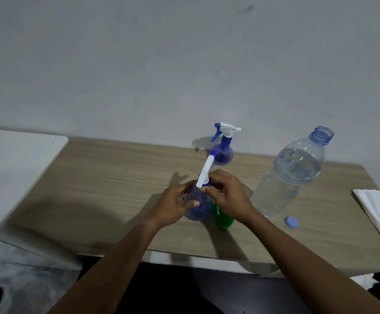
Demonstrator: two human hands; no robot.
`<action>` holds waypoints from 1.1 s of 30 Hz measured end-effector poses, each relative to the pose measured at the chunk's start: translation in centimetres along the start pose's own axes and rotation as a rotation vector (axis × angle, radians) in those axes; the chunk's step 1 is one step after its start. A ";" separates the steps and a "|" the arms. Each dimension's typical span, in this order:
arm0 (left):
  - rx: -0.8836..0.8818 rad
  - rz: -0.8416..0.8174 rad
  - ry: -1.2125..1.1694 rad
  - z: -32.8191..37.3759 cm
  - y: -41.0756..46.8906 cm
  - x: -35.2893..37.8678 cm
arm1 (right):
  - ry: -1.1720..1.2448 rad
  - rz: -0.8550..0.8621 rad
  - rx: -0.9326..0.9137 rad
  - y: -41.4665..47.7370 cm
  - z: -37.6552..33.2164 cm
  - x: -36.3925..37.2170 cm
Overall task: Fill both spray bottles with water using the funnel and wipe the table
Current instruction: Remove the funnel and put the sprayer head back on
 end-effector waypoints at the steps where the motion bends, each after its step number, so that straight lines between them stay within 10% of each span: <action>1: -0.005 0.006 0.000 0.0 -0.1 0.0 | 0.008 0.005 0.010 0.0 0.1 0.0; 11: -0.050 0.000 -0.009 0.9 -2.0 -0.4 | 0.305 0.172 0.224 -1.7 1.6 -0.9; 23: -0.175 -0.081 -0.169 0.6 -7.5 -1.5 | 0.502 -0.287 0.512 -3.8 1.9 6.5; 33: -0.527 -0.112 -0.295 -3.2 -10.7 -0.5 | 0.569 -0.295 0.683 -5.9 5.1 10.1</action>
Point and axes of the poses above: each hand's wrist, its own y-axis towards the middle knuckle, its own x-axis out of the palm, z = x × y, the point moved 10 cm from there along y, towards the middle knuckle, and after that the axes turned 8 degrees about x, right-handed, at the moved point
